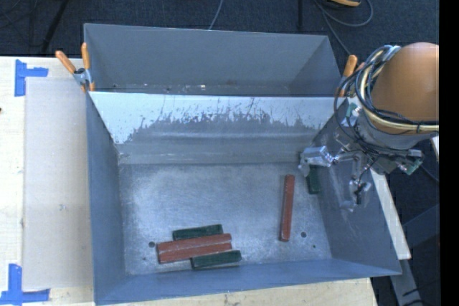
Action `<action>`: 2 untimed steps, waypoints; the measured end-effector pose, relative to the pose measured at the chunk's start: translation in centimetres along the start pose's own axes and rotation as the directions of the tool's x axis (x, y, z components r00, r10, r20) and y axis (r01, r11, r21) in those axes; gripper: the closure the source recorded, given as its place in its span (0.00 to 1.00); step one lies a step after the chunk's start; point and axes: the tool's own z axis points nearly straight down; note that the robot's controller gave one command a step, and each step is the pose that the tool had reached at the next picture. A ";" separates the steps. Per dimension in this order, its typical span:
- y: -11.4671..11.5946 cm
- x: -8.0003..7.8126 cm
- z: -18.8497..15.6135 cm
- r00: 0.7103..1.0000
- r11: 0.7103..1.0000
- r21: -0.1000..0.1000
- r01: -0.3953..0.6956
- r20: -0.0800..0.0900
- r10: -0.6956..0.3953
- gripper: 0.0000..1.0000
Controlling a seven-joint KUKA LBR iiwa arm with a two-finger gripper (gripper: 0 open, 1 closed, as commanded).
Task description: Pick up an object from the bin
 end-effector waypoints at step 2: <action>4.8 -0.4 13.8 0.738 0.738 -0.004 0.675 0.001 -0.675 0.00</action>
Offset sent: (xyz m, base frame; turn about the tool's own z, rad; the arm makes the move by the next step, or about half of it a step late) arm -0.0463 0.0168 -0.0951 -0.3478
